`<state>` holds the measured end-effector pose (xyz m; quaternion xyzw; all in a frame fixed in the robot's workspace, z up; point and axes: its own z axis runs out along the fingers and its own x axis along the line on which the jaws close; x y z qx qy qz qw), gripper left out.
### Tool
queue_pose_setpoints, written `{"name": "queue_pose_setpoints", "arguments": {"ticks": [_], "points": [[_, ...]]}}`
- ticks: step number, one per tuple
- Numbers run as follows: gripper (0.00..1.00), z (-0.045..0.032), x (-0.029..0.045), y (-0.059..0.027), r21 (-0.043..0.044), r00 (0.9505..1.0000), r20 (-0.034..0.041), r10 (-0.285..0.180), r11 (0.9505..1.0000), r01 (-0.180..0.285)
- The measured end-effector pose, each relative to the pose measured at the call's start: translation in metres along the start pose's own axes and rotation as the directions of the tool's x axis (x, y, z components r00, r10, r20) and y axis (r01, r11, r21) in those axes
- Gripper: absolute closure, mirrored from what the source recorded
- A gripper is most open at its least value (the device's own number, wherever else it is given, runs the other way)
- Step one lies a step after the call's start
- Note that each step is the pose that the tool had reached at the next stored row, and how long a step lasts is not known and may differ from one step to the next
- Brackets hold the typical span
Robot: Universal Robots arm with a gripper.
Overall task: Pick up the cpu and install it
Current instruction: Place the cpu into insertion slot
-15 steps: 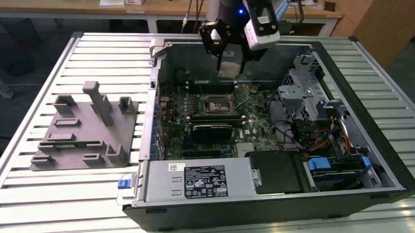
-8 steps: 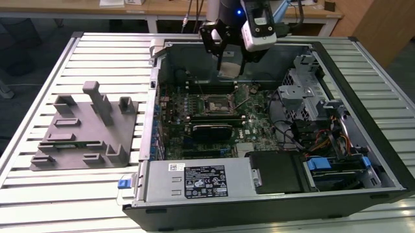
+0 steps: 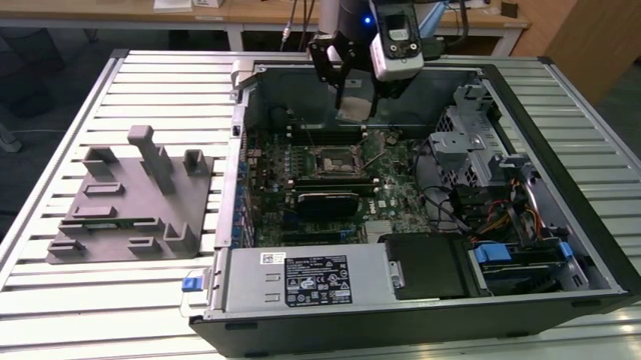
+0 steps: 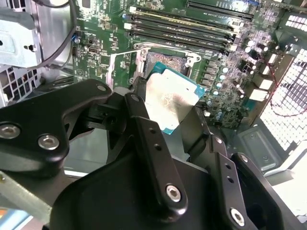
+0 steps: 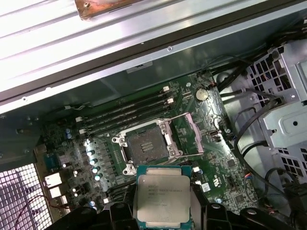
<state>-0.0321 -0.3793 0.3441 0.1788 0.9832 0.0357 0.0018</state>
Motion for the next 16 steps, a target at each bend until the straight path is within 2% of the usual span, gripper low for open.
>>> {"name": "queue_pose_setpoints", "arguments": {"ticks": [6,11,14,16], "points": [[0.47,0.0013,0.0,-0.0001,-0.0005,0.9992,0.0028,0.04,0.9992,-0.04],[0.47,0.0025,0.0,-0.0001,-0.0012,0.9963,0.006,0.086,0.9963,-0.086],[0.47,0.0038,0.0,-0.0003,-0.002,0.9907,0.0096,0.136,0.9907,-0.136],[0.47,0.0047,0.0,-0.0003,-0.0027,0.9851,0.012,0.172,0.9852,-0.172]]}}
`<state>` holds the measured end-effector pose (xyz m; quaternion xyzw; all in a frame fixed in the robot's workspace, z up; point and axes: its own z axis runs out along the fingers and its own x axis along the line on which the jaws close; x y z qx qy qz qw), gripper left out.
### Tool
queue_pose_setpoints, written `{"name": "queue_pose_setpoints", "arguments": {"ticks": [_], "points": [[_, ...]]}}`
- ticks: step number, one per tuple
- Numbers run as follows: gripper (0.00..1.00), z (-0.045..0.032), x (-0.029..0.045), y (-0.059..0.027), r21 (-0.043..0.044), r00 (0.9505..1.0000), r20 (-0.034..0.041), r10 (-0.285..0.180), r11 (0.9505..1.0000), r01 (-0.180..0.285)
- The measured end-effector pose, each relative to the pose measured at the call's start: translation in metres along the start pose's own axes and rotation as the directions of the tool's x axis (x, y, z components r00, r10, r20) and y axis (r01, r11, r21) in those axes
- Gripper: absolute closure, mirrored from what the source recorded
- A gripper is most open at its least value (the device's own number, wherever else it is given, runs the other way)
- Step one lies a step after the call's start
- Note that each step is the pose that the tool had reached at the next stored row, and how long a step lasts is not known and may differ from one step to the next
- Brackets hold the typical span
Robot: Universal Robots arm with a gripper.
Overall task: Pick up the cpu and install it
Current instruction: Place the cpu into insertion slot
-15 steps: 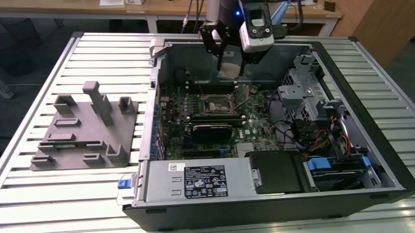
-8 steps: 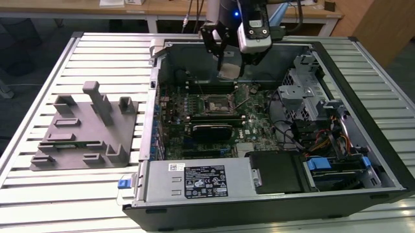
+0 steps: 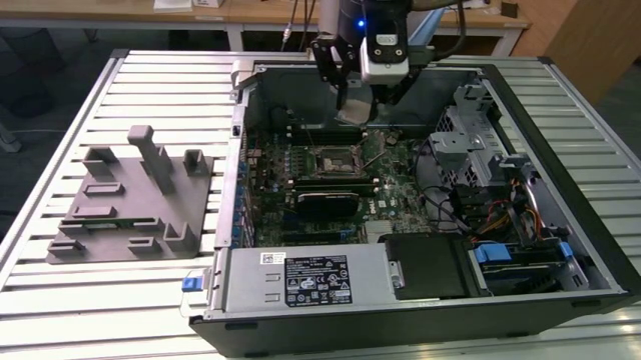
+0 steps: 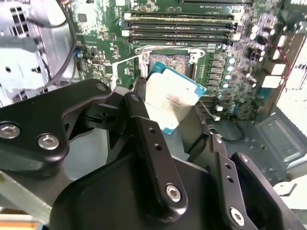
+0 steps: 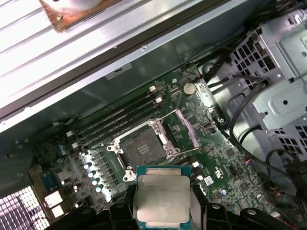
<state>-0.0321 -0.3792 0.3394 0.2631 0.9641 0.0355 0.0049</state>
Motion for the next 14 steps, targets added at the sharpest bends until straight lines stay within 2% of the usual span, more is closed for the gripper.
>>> {"name": "queue_pose_setpoints", "arguments": {"ticks": [4,7,10,14], "points": [[0.47,0.0016,0.0,-0.0001,-0.0008,0.9975,0.005,0.07,0.9976,-0.07],[0.47,0.0028,0.0,-0.0001,-0.0017,0.9927,0.0086,0.12,0.9928,-0.12],[0.47,0.0043,0.0,-0.0002,-0.0027,0.9851,0.0121,0.172,0.9852,-0.172],[0.47,0.0068,0.0,-0.0004,-0.0045,0.9698,0.0171,0.243,0.97,-0.243]]}}
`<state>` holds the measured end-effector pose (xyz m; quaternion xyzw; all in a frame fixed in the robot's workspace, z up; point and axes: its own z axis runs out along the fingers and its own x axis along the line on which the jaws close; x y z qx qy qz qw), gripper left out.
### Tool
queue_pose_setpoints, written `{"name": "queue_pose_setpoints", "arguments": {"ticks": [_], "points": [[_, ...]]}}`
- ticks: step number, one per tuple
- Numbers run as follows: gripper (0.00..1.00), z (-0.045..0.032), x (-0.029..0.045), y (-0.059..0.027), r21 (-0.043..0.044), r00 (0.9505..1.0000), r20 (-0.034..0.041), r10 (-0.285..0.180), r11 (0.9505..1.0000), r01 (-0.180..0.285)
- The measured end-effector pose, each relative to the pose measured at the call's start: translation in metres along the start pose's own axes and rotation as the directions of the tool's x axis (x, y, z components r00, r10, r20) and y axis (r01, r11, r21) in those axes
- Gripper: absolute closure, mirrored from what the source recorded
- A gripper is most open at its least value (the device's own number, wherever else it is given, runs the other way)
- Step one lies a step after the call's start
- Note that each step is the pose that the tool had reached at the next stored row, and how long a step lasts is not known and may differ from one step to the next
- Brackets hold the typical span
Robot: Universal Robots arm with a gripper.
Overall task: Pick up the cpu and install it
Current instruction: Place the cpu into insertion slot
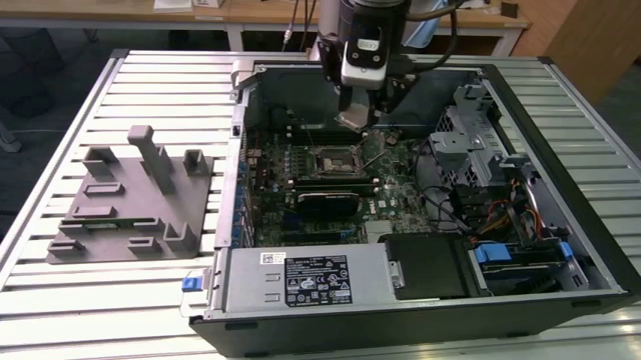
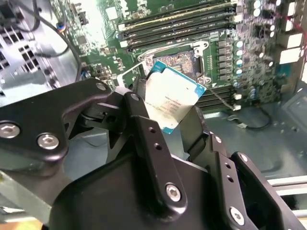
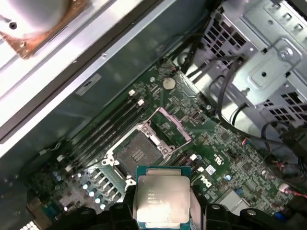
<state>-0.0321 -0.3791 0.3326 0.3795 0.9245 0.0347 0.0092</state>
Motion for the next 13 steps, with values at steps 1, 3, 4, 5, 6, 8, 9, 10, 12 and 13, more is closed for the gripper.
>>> {"name": "queue_pose_setpoints", "arguments": {"ticks": [1,3,4,5,6,8,9,10,12,13], "points": [[0.47,0.0006,0.0,0.0,-0.0001,0.9998,0.0013,0.018,0.9998,-0.018],[0.47,0.0016,0.0,-0.0001,-0.0005,0.9985,0.0039,0.054,0.9986,-0.054],[0.47,0.0021,0.0,-0.0001,-0.0007,0.9974,0.0051,0.071,0.9975,-0.071],[0.47,0.0026,0.0,-0.0002,-0.001,0.9959,0.0064,0.09,0.996,-0.09],[0.47,0.0031,0.0,-0.0002,-0.0013,0.9942,0.0077,0.107,0.9942,-0.107],[0.47,0.004,0.0,-0.0003,-0.0019,0.9899,0.01,0.142,0.9899,-0.142],[0.47,0.0044,0.0,-0.0003,-0.0022,0.9873,0.0112,0.159,0.9873,-0.159],[0.47,0.0049,0.0,-0.0003,-0.0027,0.9844,0.0124,0.175,0.9845,-0.175],[0.47,0.0056,0.0,-0.0004,-0.0034,0.978,0.0147,0.208,0.9781,-0.208],[0.47,0.006,0.0,-0.0004,-0.0038,0.9745,0.0158,0.224,0.9746,-0.224]]}}
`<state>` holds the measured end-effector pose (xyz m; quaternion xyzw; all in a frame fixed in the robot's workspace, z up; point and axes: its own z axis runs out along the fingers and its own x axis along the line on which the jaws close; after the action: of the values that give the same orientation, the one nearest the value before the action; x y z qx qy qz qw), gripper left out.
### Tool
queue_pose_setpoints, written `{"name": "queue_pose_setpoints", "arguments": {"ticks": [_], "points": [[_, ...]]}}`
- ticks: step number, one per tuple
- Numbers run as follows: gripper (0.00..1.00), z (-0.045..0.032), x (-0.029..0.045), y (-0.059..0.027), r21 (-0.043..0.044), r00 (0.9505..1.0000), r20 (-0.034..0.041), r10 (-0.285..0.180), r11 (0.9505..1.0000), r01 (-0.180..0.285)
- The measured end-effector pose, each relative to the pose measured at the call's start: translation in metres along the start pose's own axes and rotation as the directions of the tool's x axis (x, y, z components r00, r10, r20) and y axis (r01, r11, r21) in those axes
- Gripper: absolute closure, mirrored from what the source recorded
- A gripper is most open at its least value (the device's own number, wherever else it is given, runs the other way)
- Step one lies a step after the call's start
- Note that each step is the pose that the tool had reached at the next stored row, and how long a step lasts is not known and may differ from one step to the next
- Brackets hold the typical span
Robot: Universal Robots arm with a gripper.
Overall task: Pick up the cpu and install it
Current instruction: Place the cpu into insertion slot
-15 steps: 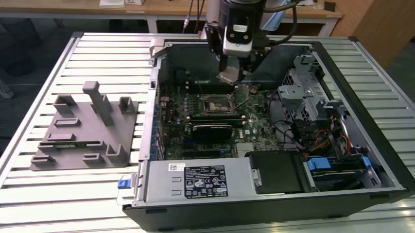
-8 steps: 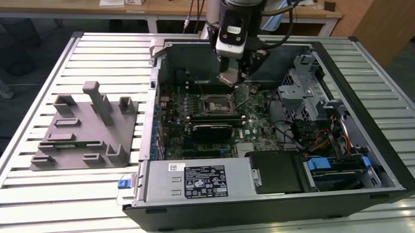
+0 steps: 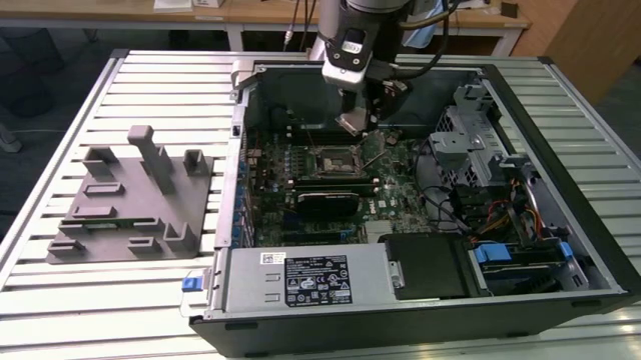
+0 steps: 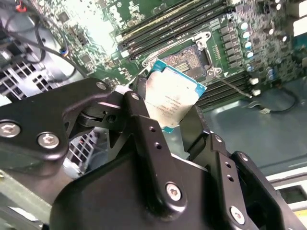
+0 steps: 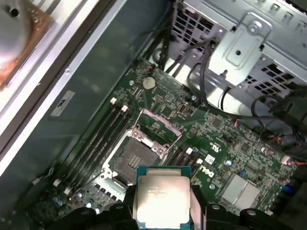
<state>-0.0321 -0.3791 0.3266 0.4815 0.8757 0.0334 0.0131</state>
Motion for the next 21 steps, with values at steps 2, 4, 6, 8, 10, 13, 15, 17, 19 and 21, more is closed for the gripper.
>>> {"name": "queue_pose_setpoints", "arguments": {"ticks": [2,4,6,8,10,13,15,17,19,21], "points": [[0.47,0.0006,0.0,0.0,-0.0003,0.9995,0.0023,0.031,0.9995,-0.031],[0.47,0.001,0.0001,0.0,-0.0007,0.9982,0.0043,0.06,0.9982,-0.06],[0.47,0.0014,0.0002,0.0,-0.0012,0.9959,0.0064,0.091,0.9959,-0.091],[0.47,0.0019,0.0004,0.0001,-0.0015,0.9931,0.0084,0.117,0.9931,-0.117],[0.47,0.0031,0.0009,0.0003,-0.0019,0.9904,0.0098,0.138,0.9905,-0.138],[0.47,0.0056,0.002,0.0009,-0.0024,0.9864,0.0117,0.164,0.9865,-0.164],[0.47,0.0074,0.0026,0.0011,-0.003,0.9831,0.0129,0.183,0.9832,-0.183],[0.47,0.0091,0.0028,0.0012,-0.0034,0.9781,0.0147,0.207,0.9782,-0.207],[0.47,0.0108,0.0028,0.0011,-0.0043,0.9704,0.017,0.241,0.9705,-0.241],[0.47,0.0127,0.0028,0.0009,-0.0053,0.961,0.0194,0.276,0.9612,-0.276]]}}
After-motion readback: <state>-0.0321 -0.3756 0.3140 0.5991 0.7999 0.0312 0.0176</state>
